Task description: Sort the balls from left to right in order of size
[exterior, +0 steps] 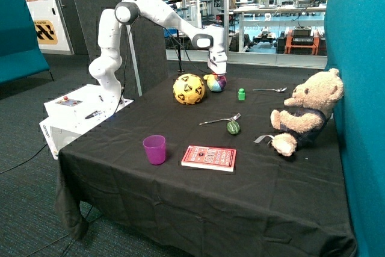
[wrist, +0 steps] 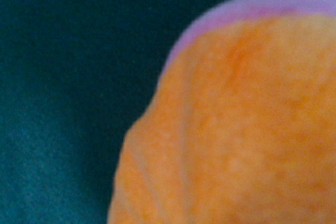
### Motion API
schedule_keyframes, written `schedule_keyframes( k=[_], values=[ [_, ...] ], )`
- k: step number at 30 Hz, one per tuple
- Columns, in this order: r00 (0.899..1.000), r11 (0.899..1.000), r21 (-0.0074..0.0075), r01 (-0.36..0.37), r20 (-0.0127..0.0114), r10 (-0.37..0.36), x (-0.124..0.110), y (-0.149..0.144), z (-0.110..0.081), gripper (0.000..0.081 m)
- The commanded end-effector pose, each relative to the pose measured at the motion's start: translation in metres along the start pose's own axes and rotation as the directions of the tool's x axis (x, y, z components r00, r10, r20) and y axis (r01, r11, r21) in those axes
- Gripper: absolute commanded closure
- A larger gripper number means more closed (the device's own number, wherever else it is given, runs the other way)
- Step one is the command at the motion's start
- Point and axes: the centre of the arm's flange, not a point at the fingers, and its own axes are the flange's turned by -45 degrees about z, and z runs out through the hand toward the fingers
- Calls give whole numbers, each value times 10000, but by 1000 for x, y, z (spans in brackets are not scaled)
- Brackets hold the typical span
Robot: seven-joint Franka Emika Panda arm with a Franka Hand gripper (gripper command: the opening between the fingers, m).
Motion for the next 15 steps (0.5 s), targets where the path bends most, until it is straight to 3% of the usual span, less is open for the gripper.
schedule_keyframes(
  k=[1,15],
  values=[
    [10000,10000,14,-47,-14,47,-5,5,-9,808],
    [9998,9998,14,-175,-14,175,-18,21,-30,808]
  ],
)
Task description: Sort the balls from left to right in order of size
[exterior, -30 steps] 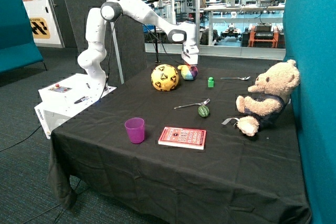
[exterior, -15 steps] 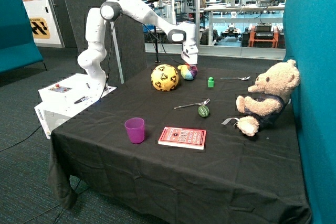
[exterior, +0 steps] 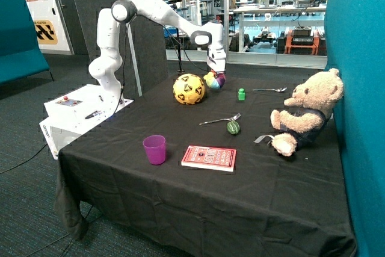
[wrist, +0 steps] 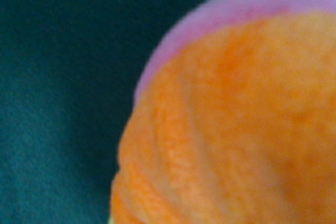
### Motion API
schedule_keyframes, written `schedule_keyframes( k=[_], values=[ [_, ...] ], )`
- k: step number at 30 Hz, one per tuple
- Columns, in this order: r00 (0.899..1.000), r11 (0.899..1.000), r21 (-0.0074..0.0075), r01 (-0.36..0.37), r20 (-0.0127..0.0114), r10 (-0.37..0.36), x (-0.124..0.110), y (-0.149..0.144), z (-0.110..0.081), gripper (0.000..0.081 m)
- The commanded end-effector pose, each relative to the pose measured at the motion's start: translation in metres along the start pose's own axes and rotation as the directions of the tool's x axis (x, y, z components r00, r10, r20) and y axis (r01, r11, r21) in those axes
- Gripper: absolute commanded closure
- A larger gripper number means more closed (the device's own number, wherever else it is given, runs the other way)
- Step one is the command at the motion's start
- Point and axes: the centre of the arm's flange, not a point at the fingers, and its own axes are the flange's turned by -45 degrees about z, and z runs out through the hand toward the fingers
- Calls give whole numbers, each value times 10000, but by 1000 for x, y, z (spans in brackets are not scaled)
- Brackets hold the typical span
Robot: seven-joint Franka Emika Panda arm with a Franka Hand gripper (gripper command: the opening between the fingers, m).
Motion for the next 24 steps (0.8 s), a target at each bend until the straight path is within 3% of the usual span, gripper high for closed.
schedule_keyframes(
  k=[1,8,15,24],
  values=[
    [10000,9999,97,-61,26,61,-9,11,-13,808],
    [10000,10000,97,-8,26,8,-17,13,-26,808],
    [9999,9999,97,133,24,-133,-25,17,-56,808],
    [9991,9991,96,-414,30,414,-38,31,-88,808]
  ],
)
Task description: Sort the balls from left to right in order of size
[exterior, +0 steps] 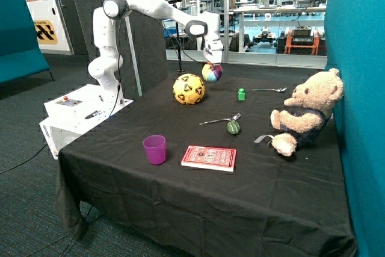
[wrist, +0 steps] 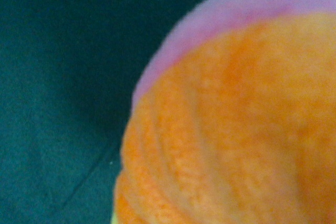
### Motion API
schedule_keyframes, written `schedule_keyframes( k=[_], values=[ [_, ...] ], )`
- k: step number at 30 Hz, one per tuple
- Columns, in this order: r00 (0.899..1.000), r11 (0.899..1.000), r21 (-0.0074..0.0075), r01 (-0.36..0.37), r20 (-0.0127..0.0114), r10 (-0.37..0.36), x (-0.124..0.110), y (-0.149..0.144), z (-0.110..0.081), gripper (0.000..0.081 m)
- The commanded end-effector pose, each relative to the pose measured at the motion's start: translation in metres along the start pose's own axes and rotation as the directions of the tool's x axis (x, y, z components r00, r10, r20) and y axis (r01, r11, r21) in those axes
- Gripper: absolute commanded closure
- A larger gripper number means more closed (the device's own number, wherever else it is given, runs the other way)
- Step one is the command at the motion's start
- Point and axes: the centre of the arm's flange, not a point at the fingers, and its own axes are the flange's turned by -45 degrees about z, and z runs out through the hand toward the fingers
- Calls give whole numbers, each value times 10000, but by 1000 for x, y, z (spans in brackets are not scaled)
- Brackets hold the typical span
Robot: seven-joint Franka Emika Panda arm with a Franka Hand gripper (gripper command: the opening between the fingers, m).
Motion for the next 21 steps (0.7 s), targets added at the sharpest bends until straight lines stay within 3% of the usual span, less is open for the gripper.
schedule_keyframes(
  k=[1,14,21],
  values=[
    [9991,9991,18,-430,34,430,-13,15,-35,808],
    [9813,9813,13,-1924,37,1924,-52,62,-63,808],
    [9595,9595,9,-2816,38,2816,-74,90,-76,808]
  ],
)
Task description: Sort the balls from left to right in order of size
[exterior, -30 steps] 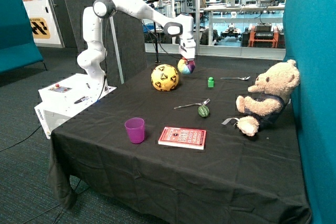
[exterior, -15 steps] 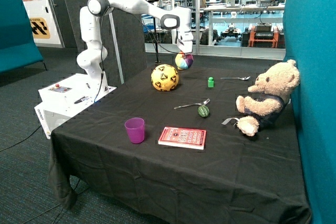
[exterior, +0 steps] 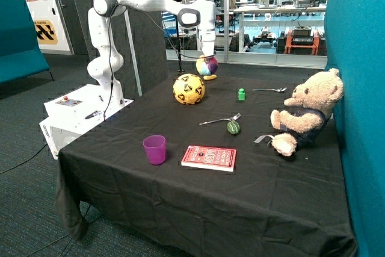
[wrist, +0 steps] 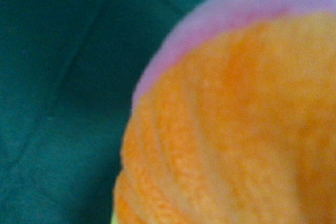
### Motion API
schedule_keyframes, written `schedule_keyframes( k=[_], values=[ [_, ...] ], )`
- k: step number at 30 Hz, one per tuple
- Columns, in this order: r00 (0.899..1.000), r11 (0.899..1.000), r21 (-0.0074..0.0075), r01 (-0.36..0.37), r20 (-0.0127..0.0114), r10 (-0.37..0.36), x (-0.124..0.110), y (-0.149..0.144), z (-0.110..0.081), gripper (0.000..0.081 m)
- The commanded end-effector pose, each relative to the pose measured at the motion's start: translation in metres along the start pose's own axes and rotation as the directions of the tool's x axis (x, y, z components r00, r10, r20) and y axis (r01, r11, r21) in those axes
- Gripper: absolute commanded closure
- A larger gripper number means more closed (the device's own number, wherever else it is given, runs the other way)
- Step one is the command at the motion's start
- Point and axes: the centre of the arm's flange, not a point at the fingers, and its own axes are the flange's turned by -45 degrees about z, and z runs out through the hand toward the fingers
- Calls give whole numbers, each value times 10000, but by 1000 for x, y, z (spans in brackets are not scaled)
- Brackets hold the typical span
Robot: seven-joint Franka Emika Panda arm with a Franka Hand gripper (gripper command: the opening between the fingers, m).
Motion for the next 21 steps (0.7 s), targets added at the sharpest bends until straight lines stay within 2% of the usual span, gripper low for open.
schedule_keyframes(
  k=[1,5,6,12,13,14,15,16,17,18,21],
  values=[
    [9918,9918,-13,-1274,15,1274,-22,42,-20,808],
    [9856,9856,-14,-1692,15,1692,-31,58,-24,808],
    [9811,9811,-14,-1935,15,1935,-35,64,-24,808],
    [9747,9747,-15,-2234,14,2234,-50,82,-23,808],
    [9672,9672,-15,-2539,14,2539,-53,85,-22,808],
    [9697,9697,-15,-2442,14,2442,-58,89,-21,808],
    [9636,9636,-15,-2674,13,2674,-60,91,-20,808],
    [9631,9631,-15,-2691,13,2691,-63,93,-19,808],
    [9558,9558,-16,-2940,13,2940,-66,96,-18,808],
    [9626,9626,-15,-2709,13,2709,-70,100,-18,808],
    [9613,9613,-15,-2754,13,2754,-77,106,-16,808]
  ],
)
